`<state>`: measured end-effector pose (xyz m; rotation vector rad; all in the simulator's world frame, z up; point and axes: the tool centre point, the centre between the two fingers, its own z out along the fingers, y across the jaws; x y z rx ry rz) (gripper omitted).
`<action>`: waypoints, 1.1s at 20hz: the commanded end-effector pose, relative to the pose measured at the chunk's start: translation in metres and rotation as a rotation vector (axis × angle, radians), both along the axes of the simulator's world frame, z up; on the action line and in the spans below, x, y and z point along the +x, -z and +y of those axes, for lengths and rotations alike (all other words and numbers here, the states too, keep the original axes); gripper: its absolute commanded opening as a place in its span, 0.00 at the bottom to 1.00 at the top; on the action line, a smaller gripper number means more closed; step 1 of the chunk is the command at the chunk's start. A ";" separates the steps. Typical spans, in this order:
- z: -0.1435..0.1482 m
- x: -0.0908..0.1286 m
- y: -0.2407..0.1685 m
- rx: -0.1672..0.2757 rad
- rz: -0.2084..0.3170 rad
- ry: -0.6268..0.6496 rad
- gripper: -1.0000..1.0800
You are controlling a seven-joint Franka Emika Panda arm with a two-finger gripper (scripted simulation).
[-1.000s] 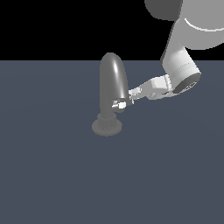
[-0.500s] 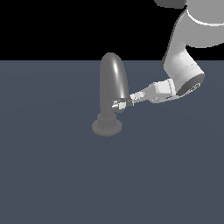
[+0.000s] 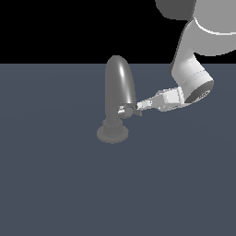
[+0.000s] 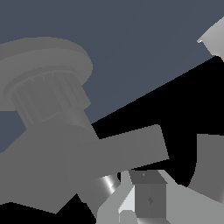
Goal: Turn on the faucet by rotating a designated handle.
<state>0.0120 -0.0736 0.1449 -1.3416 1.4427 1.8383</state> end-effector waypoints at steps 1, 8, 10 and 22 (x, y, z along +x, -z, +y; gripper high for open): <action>-0.005 -0.011 0.040 -0.008 0.046 0.014 0.00; 0.001 0.002 0.023 0.004 -0.008 -0.003 0.00; 0.001 0.003 0.029 0.003 -0.003 -0.002 0.00; 0.005 0.010 0.060 -0.001 0.021 0.005 0.00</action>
